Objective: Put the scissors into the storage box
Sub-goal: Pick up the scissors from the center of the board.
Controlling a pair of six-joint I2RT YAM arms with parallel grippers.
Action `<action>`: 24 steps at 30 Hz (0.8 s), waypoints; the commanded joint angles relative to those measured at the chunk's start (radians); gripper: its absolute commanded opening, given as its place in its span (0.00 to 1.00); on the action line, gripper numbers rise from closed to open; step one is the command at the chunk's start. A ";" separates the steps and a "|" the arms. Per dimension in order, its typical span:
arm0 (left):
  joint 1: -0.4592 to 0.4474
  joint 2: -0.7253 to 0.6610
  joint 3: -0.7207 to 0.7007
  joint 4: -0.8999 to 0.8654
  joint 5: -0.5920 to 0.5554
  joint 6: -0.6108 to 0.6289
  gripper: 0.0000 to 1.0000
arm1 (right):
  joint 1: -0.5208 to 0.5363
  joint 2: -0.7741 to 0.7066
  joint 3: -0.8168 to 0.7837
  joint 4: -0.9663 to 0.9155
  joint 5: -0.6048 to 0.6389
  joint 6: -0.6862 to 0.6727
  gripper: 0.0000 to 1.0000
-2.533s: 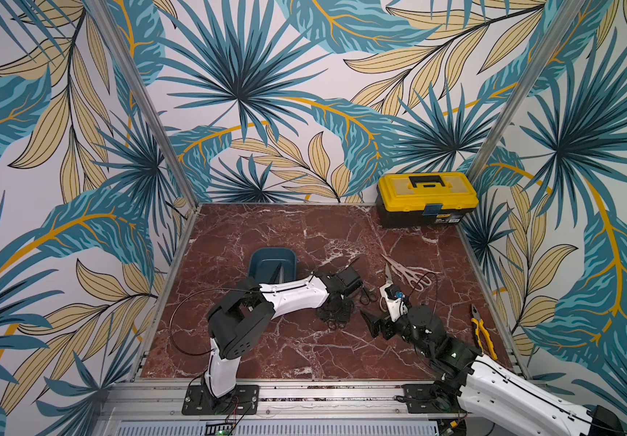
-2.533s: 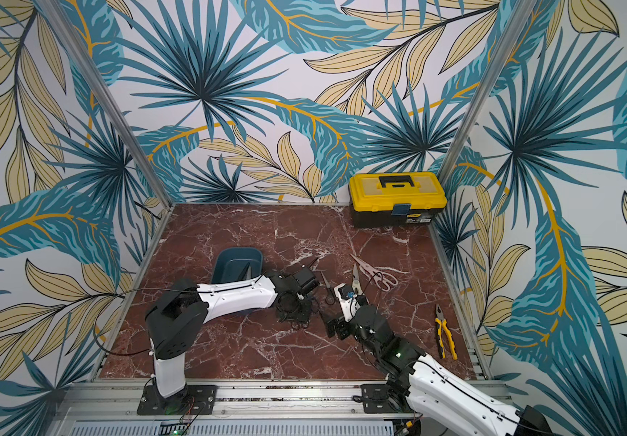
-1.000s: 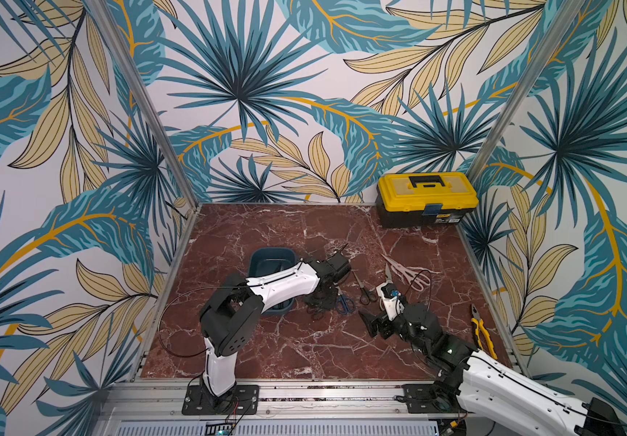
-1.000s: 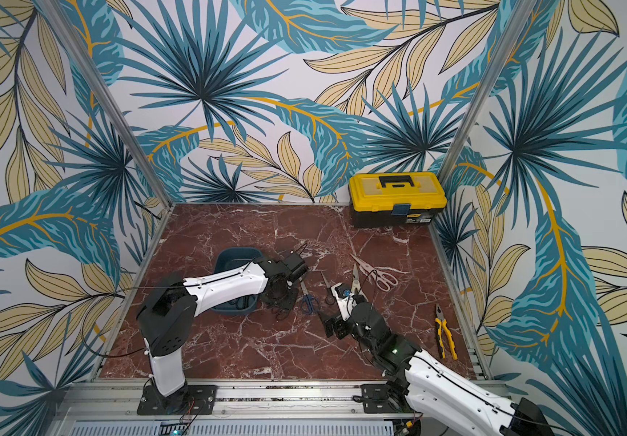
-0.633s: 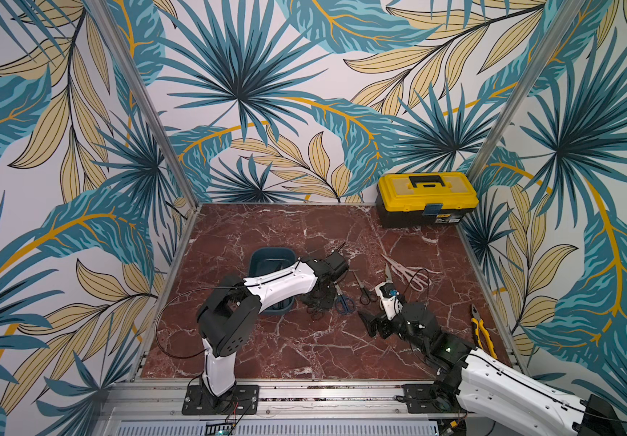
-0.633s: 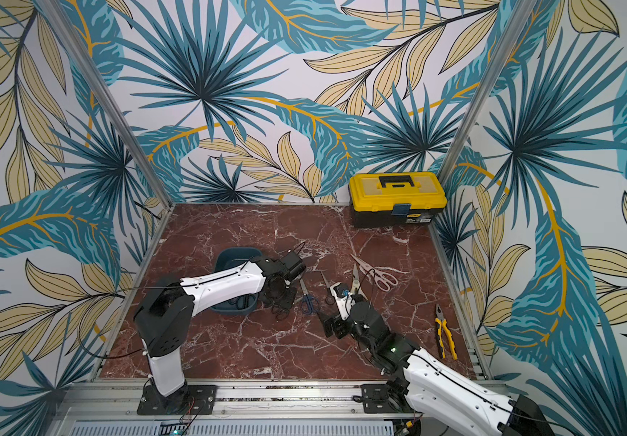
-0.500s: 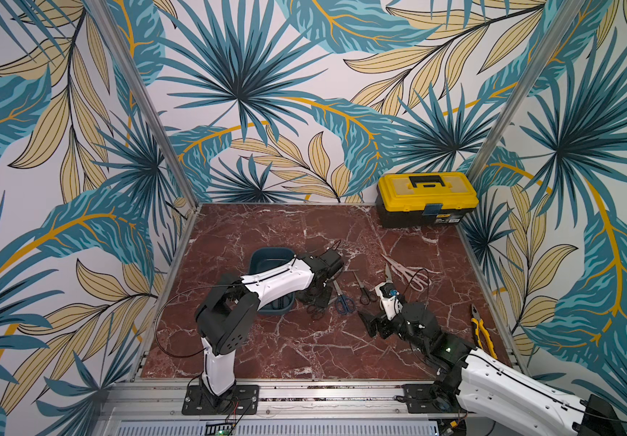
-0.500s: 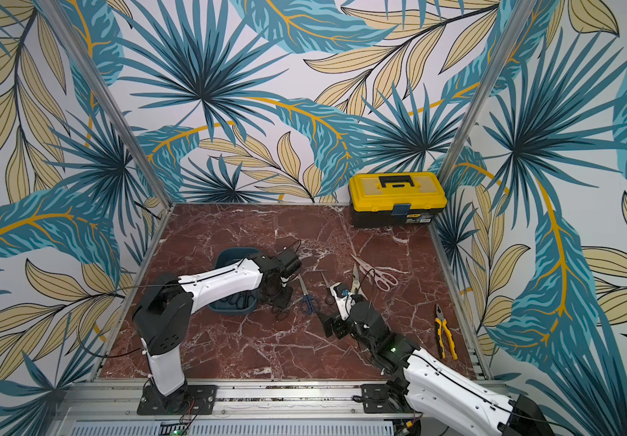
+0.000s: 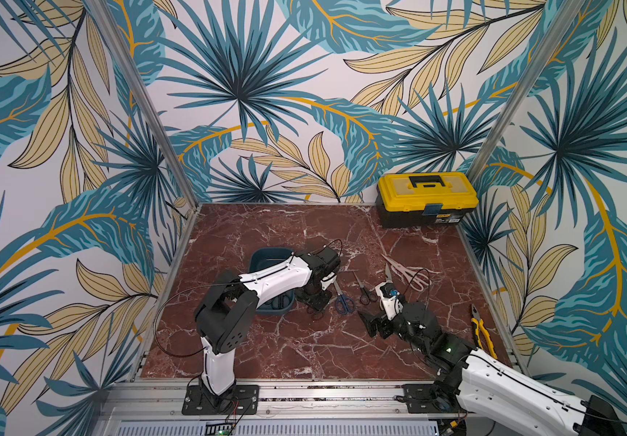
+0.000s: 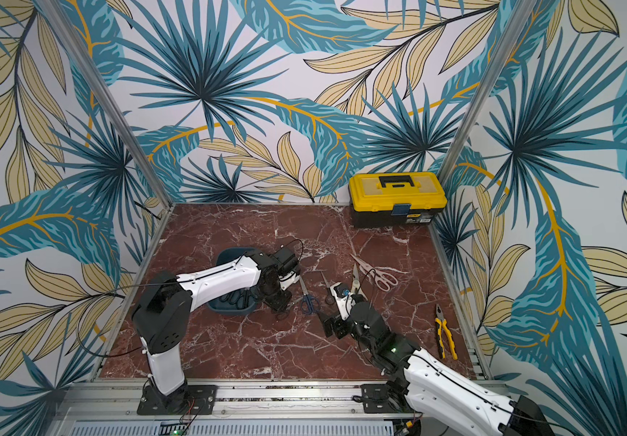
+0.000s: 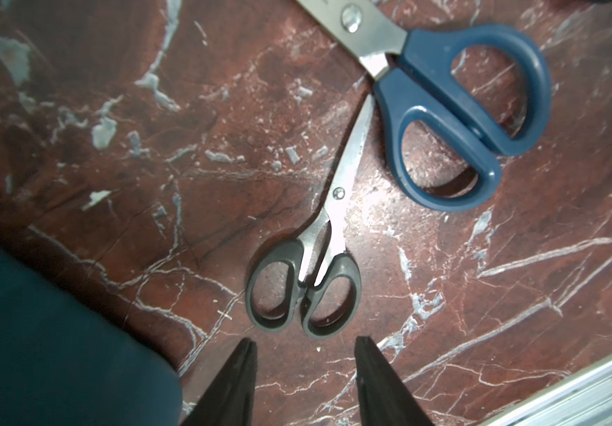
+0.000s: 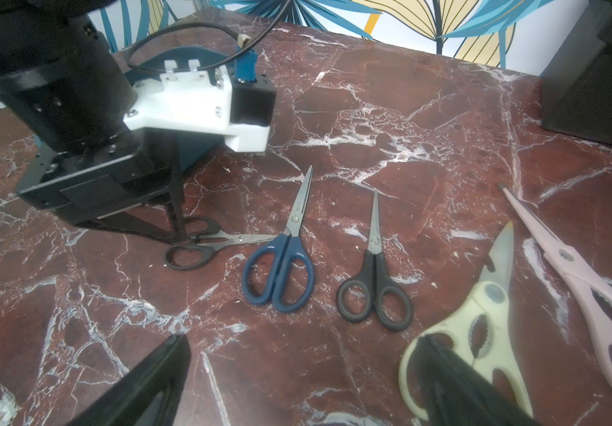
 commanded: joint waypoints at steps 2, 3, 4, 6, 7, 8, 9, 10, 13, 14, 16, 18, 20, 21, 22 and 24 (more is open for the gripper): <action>-0.003 0.037 0.022 0.015 -0.026 0.039 0.48 | 0.005 -0.001 0.013 0.008 -0.005 -0.006 1.00; -0.003 0.043 0.023 0.019 -0.037 0.042 0.48 | 0.005 0.001 0.014 0.009 -0.002 -0.005 1.00; -0.003 0.047 0.028 0.021 -0.045 0.045 0.47 | 0.005 0.004 0.014 0.009 -0.001 -0.005 1.00; -0.003 0.064 0.041 0.023 -0.056 0.054 0.47 | 0.005 0.006 0.014 0.009 -0.003 -0.005 1.00; -0.003 0.073 0.049 0.020 -0.058 0.054 0.47 | 0.004 0.008 0.015 0.009 -0.003 -0.005 1.00; -0.003 0.086 0.057 0.014 -0.050 0.057 0.46 | 0.005 0.010 0.017 0.009 -0.002 -0.005 1.00; -0.004 0.092 0.061 0.013 -0.041 0.060 0.45 | 0.005 0.011 0.017 0.008 -0.003 -0.005 1.00; -0.005 0.099 0.060 0.017 -0.039 0.059 0.45 | 0.005 0.010 0.018 0.008 -0.001 -0.005 1.00; -0.009 0.105 0.045 0.037 -0.030 0.051 0.41 | 0.005 0.008 0.018 0.006 0.003 -0.003 1.00; -0.012 0.109 0.042 0.040 -0.027 0.047 0.41 | 0.005 0.009 0.017 0.006 0.005 -0.003 1.00; -0.019 0.118 0.040 0.044 -0.029 0.044 0.40 | 0.005 0.003 0.016 0.005 0.008 -0.002 1.00; -0.026 0.131 0.041 0.049 -0.046 0.040 0.40 | 0.006 0.001 0.015 0.006 0.008 -0.003 1.00; -0.028 0.149 0.050 0.042 -0.057 0.027 0.40 | 0.005 0.001 0.015 0.005 0.006 -0.003 1.00; -0.029 0.156 0.056 0.037 -0.050 0.020 0.40 | 0.005 0.000 0.014 0.005 0.005 -0.003 1.00; -0.034 0.156 0.056 0.040 -0.053 0.011 0.39 | 0.005 0.000 0.015 0.005 0.004 -0.003 1.00; -0.042 0.146 0.051 0.052 -0.058 -0.007 0.36 | 0.005 0.002 0.014 0.004 0.006 -0.003 1.00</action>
